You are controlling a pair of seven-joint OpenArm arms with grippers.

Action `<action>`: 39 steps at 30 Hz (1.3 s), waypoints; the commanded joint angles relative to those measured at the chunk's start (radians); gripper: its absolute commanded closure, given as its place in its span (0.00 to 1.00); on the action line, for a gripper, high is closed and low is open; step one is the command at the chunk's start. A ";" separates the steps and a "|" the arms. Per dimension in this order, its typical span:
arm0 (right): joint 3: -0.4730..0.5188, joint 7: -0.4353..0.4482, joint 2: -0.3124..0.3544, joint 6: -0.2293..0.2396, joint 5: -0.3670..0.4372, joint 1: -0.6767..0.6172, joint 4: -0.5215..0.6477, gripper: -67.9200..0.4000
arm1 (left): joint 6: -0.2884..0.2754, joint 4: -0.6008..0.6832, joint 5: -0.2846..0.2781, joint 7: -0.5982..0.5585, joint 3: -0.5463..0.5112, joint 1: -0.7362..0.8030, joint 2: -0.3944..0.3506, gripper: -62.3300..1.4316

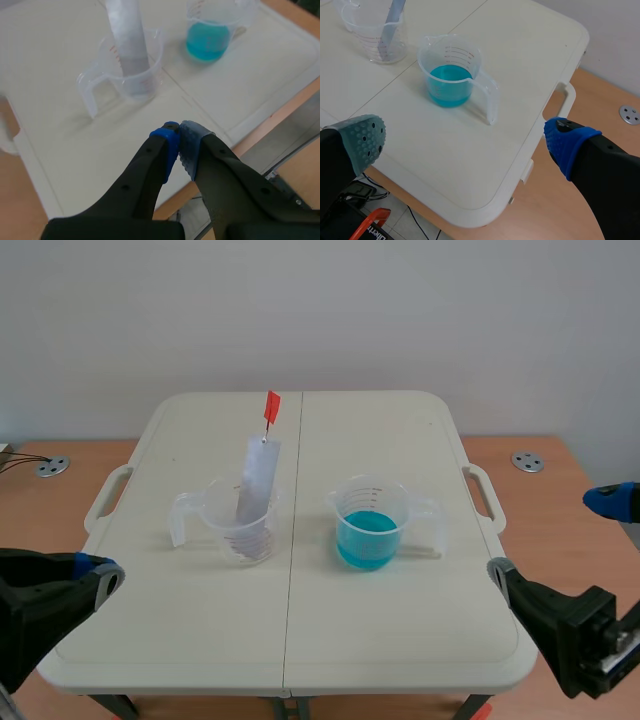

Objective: Hold the metal plate by the orange handle, dip it into the blue solution, take it out and point at it, then put the plate back in the beaker on the left.
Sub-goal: 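Lift the metal plate out of the left beaker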

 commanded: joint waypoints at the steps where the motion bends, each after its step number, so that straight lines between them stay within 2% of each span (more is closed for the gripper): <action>1: 0.001 0.019 0.000 0.005 0.008 0.025 0.016 0.02 | 0.020 0.006 0.010 -0.014 0.002 0.037 -0.003 0.95; 8: -0.014 0.013 0.000 0.008 0.012 0.114 0.015 0.02 | 0.109 0.006 0.101 -0.014 0.002 0.222 -0.003 0.95; 12: -0.063 -0.027 0.000 0.008 0.012 0.187 0.011 0.02 | 0.115 0.001 0.137 -0.014 0.002 0.350 -0.003 0.95; 16: -0.117 -0.072 -0.003 0.008 0.023 0.266 0.011 0.02 | 0.115 -0.041 0.137 0.001 0.002 0.437 -0.003 0.95; 23: -0.201 -0.161 -0.062 0.008 0.067 0.428 -0.039 0.02 | 0.115 -0.172 0.136 0.003 0.003 0.524 -0.006 0.95; 31: -0.328 -0.214 -0.125 0.008 0.072 0.629 -0.170 0.02 | 0.115 -0.347 0.135 -0.079 0.032 0.524 -0.005 0.95; 39: -0.440 -0.217 -0.183 0.012 0.096 0.814 -0.343 0.02 | 0.114 -0.434 0.135 -0.144 0.039 0.524 -0.005 0.95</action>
